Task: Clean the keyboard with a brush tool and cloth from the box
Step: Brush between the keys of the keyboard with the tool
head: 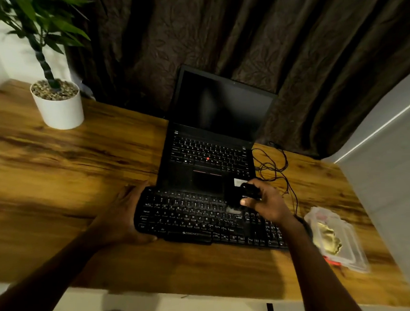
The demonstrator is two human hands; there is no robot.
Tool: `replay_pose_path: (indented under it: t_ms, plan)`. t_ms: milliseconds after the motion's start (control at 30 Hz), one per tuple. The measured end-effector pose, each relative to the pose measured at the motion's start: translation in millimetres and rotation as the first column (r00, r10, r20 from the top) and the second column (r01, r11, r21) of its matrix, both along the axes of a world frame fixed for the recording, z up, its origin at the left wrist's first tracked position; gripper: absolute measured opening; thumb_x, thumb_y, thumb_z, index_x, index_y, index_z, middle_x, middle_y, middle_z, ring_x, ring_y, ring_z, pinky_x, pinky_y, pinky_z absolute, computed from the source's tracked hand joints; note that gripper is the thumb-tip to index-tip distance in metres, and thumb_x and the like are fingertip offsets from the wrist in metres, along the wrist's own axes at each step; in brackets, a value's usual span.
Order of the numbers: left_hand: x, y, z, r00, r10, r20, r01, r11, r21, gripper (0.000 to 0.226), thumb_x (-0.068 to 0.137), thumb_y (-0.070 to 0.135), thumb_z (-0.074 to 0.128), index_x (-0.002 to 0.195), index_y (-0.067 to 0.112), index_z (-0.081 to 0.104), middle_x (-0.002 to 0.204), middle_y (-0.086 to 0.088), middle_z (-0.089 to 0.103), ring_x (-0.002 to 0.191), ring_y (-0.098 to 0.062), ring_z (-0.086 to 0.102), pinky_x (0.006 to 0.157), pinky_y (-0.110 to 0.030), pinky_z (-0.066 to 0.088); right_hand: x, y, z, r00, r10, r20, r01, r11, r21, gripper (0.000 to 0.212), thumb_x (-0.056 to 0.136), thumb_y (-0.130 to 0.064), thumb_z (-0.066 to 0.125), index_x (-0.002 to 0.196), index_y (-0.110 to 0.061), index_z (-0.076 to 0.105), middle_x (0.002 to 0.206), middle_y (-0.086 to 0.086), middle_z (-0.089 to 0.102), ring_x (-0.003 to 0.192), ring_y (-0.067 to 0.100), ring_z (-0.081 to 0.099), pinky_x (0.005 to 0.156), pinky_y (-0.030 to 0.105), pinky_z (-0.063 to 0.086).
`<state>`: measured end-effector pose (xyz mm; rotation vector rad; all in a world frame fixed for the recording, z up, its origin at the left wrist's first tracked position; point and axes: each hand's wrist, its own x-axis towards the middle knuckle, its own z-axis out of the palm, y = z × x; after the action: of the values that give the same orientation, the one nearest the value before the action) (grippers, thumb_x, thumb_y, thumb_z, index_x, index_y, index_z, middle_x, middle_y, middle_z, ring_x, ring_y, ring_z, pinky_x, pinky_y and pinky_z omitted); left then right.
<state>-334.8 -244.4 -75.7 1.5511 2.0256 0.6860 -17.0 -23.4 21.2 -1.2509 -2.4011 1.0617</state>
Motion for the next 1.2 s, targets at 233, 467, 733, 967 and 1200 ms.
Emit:
replay_pose_path:
  t_ms: [233,467,733,967,1200]
  plan:
    - [0,0,-1,1.0,-0.003,0.003,0.003,0.999,0.033,0.147,0.039,0.078,0.082,0.155,0.034,0.005,0.153,0.001,0.027,0.141,-0.023,0.029,0.111,-0.047,0.038,-4,-4,-1,0.999,-0.036,-0.011,0.036,0.999,-0.017,0.034,0.081,-0.007,0.076,0.106,-0.023,0.06,0.102,-0.008,0.066,0.096,0.004,0.063,0.07,0.013,0.048]
    - [0,1,1,1.0,-0.008,-0.012,0.008,1.0,0.016,0.147,0.04,0.081,0.08,0.156,0.033,0.002,0.154,0.001,0.024,0.142,-0.024,0.029,0.111,-0.048,0.037,-7,-5,-2,0.999,-0.018,-0.028,0.018,1.0,-0.011,0.032,0.08,-0.006,0.078,0.105,-0.02,0.063,0.098,-0.008,0.068,0.092,0.002,0.064,0.07,0.012,0.048]
    - [3,1,3,1.0,-0.004,-0.008,0.005,0.999,0.031,0.145,0.043,0.071,0.087,0.156,0.03,0.006,0.155,0.0,0.023,0.144,-0.023,0.023,0.113,-0.045,0.032,-3,-10,-3,0.998,-0.055,-0.027,0.055,0.998,0.006,0.035,0.082,-0.006,0.075,0.112,-0.015,0.059,0.1,-0.007,0.065,0.092,0.002,0.063,0.066,0.009,0.05]
    - [1,1,1,1.0,-0.005,-0.015,0.005,1.0,0.008,0.146,0.041,0.075,0.084,0.156,0.03,0.007,0.155,-0.002,0.025,0.144,-0.026,0.024,0.114,-0.047,0.034,-24,-22,-14,0.995,-0.035,-0.093,0.033,0.999,-0.02,0.034,0.081,-0.01,0.077,0.11,-0.02,0.062,0.104,-0.006,0.066,0.101,0.008,0.063,0.08,0.022,0.052]
    - [-1,2,-2,1.0,0.0,-0.024,0.0,1.0,-0.002,0.148,0.039,0.078,0.082,0.156,0.031,0.005,0.154,-0.001,0.027,0.143,-0.024,0.026,0.112,-0.045,0.035,-12,-14,-5,0.998,-0.06,-0.003,0.06,0.998,0.002,0.034,0.083,-0.012,0.075,0.111,-0.024,0.059,0.101,-0.003,0.067,0.092,0.014,0.068,0.065,0.023,0.056]
